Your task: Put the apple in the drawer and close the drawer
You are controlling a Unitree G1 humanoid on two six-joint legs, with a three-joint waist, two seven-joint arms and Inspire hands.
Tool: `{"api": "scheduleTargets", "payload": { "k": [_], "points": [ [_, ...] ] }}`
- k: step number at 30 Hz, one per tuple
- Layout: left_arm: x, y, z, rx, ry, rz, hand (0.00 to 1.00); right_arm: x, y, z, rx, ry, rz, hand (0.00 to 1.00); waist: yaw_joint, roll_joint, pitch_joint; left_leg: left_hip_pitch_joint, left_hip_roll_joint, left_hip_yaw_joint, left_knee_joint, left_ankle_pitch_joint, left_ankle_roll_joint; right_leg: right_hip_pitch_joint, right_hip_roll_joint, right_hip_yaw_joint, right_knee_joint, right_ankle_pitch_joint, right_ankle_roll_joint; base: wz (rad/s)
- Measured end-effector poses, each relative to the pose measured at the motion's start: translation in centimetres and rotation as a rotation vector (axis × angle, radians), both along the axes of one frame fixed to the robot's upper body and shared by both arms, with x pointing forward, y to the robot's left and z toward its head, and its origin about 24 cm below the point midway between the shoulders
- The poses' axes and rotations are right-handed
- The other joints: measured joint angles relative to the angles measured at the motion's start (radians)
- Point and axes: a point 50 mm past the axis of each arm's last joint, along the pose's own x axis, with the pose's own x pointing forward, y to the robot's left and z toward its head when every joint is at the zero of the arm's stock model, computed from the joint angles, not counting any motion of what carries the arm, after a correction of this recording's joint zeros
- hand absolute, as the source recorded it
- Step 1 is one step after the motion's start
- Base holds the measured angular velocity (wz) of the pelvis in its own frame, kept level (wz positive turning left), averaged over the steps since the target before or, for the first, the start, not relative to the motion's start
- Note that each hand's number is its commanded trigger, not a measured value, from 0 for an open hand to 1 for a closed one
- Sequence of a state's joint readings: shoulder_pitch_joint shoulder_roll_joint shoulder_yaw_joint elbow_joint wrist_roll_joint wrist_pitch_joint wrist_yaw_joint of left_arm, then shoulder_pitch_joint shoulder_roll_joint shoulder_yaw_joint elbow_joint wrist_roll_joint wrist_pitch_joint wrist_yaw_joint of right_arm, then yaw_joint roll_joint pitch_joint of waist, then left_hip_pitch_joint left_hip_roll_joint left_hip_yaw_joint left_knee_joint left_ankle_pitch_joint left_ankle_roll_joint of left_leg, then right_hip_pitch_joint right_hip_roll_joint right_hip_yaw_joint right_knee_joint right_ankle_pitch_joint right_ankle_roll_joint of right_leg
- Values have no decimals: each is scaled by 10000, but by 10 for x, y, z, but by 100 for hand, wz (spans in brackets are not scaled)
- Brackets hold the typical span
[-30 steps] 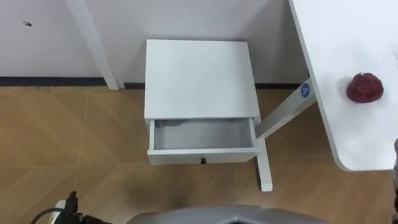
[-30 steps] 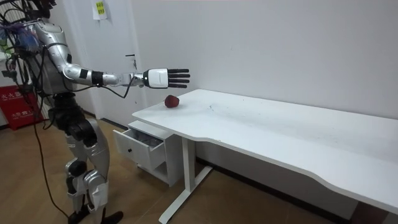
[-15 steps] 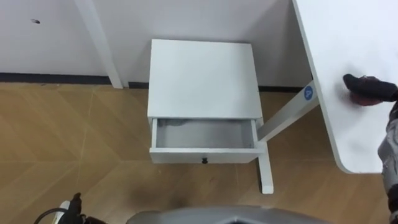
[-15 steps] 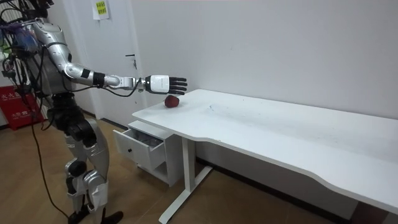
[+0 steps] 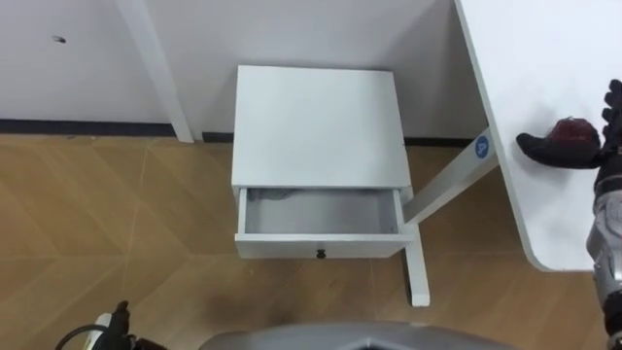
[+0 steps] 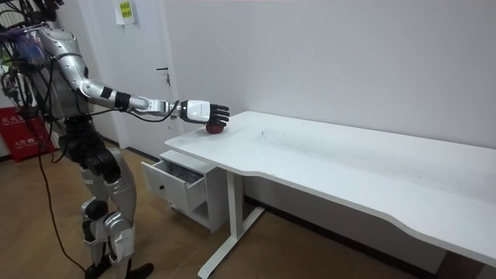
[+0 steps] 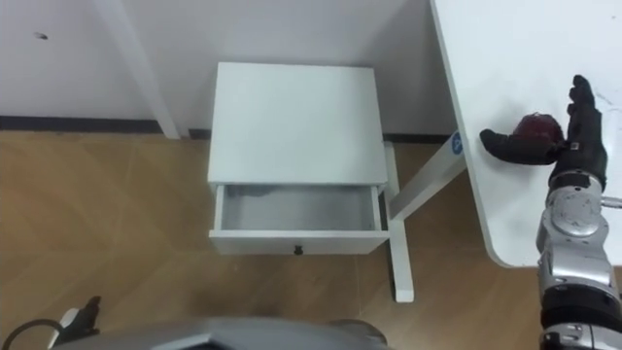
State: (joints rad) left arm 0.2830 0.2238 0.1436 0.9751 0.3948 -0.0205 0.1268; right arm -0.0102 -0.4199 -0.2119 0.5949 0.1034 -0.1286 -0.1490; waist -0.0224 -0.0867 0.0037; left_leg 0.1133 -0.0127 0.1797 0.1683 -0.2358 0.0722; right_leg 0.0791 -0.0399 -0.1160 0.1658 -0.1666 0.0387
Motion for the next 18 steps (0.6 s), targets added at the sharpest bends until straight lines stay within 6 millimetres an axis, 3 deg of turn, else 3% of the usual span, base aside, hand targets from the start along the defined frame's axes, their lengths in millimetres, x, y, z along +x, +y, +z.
{"api": "scheduleTargets", "payload": {
  "k": [8, 9, 10, 11, 18],
  "points": [
    [-4, 0, 0, 18, 142, -56, 0, -8, -3, -12, -210, 781, -85, 0, 47, -44, 3, 212, -2, -1, 1, 0, 0, 219, -7, -14, 10, 0, 0, 0],
    [-4, 0, 0, 18, 153, -53, 0, -9, -3, -13, -202, 820, -93, 64, 48, -48, 6, 212, -2, -1, 1, 0, 0, 220, -7, -14, 10, 0, 0, 0],
    [-5, 0, -1, 21, 184, -45, 0, -10, -4, -15, -188, 899, -117, 94, 45, -58, 8, 211, -2, 1, 3, 1, -1, 219, -8, -14, 14, 0, 0, 0],
    [-6, 1, -1, 30, 238, -33, 0, -11, -4, -17, -192, 1012, -151, 100, 45, -74, -2, 207, -2, 0, 3, 2, -3, 222, -8, -14, 24, 0, 0, 0],
    [-14, 7, -1, 48, 605, -13, 0, -13, -4, -20, -702, 1454, 95, 100, 15, -79, -12, 196, -1, -3, -3, 0, -4, 231, -2, -22, 26, 2, -3, 0]
  ]
}}
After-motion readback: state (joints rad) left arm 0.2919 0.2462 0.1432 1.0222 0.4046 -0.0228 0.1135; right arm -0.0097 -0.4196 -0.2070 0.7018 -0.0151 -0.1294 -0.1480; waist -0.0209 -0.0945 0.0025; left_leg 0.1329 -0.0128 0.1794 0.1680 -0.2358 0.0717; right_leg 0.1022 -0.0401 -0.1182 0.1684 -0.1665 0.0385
